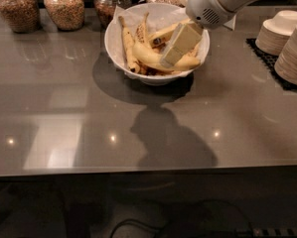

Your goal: Pick banana from white bowl

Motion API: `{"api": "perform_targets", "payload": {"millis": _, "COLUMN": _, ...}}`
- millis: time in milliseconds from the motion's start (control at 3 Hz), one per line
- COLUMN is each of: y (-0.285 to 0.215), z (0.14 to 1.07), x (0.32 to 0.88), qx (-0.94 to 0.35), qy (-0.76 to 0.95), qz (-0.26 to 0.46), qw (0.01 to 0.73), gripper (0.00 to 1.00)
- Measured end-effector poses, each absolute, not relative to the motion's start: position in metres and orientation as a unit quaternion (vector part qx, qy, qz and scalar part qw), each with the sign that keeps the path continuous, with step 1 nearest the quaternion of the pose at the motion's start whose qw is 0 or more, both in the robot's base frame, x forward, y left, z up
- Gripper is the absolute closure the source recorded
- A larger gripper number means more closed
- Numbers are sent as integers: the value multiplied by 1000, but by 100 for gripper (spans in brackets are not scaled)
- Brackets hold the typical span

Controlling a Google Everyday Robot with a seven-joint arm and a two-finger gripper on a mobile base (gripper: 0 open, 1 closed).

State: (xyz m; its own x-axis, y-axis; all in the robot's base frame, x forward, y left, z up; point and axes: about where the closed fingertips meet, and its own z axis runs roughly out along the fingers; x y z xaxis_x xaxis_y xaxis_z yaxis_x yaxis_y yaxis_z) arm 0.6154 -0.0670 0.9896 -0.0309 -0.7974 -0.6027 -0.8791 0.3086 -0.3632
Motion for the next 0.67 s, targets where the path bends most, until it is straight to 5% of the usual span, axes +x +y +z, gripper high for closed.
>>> {"api": "perform_targets", "payload": {"millis": 667, "y": -60, "z": 989, "x": 617, "qx": -591, "qy": 708, "qz": 51, "qw": 384, "gripper": 0}}
